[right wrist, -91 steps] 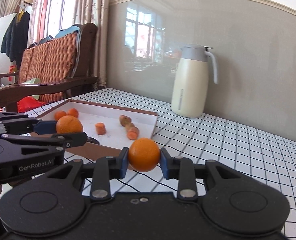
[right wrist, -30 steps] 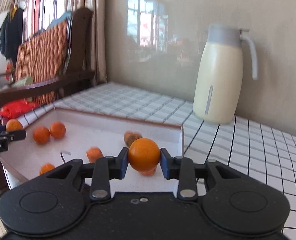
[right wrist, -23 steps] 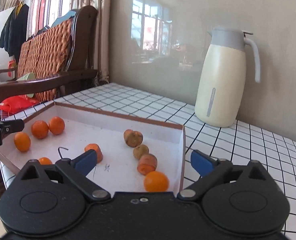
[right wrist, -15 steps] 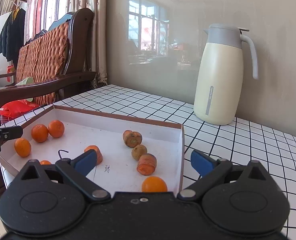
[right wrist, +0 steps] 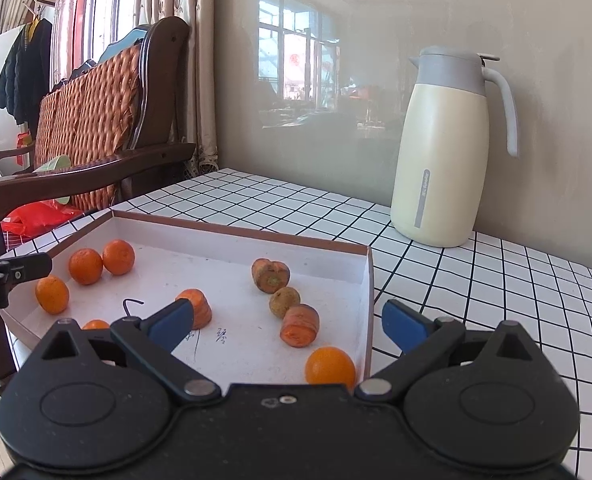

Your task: Organize fruits

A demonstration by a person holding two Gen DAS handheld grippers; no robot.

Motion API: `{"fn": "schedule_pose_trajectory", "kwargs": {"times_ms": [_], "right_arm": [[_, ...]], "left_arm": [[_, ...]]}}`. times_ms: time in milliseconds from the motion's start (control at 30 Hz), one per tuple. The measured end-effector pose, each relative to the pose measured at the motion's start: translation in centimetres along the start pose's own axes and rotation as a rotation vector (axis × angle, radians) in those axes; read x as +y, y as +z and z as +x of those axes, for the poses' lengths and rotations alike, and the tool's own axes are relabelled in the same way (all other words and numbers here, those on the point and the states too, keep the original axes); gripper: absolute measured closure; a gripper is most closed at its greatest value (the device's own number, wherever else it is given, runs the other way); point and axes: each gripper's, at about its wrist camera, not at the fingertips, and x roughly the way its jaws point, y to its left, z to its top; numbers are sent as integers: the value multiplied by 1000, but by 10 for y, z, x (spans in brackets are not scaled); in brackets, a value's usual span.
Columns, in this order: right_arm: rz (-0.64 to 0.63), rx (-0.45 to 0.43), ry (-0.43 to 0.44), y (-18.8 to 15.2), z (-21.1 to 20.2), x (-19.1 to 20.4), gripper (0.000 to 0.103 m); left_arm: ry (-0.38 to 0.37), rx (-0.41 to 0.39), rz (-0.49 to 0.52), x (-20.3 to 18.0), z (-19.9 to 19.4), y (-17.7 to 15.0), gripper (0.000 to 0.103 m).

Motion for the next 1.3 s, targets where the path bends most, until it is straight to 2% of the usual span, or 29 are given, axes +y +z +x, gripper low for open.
{"fn": "schedule_pose_trajectory", "kwargs": {"times_ms": [167, 300, 533, 700, 867, 1033, 1200, 1300], "right_arm": [[12, -4, 0, 1, -6, -1, 6], [23, -7, -9, 6, -22, -2, 6], [12, -91, -29, 11, -98, -4, 6], [29, -120, -68, -4, -153, -9, 6], [51, -126, -106, -29, -190, -11, 6], [25, -152, -151, -50, -211, -5, 6], [-26, -205, -203, -59, -218, 4, 6], [-41, -183, -209, -60, -216, 5, 6]], "left_arm": [[11, -1, 7, -2, -3, 0, 0], [-17, -16, 14, -9, -16, 7, 0], [-81, -84, 41, -31, -83, 19, 0], [-108, -101, 77, -49, -134, 10, 0], [-137, -151, 65, -61, -174, -5, 0], [-150, -169, 53, -67, -197, -17, 0], [-161, -178, 21, -69, -200, -31, 0], [-153, -179, 27, -73, -198, -34, 0]]}}
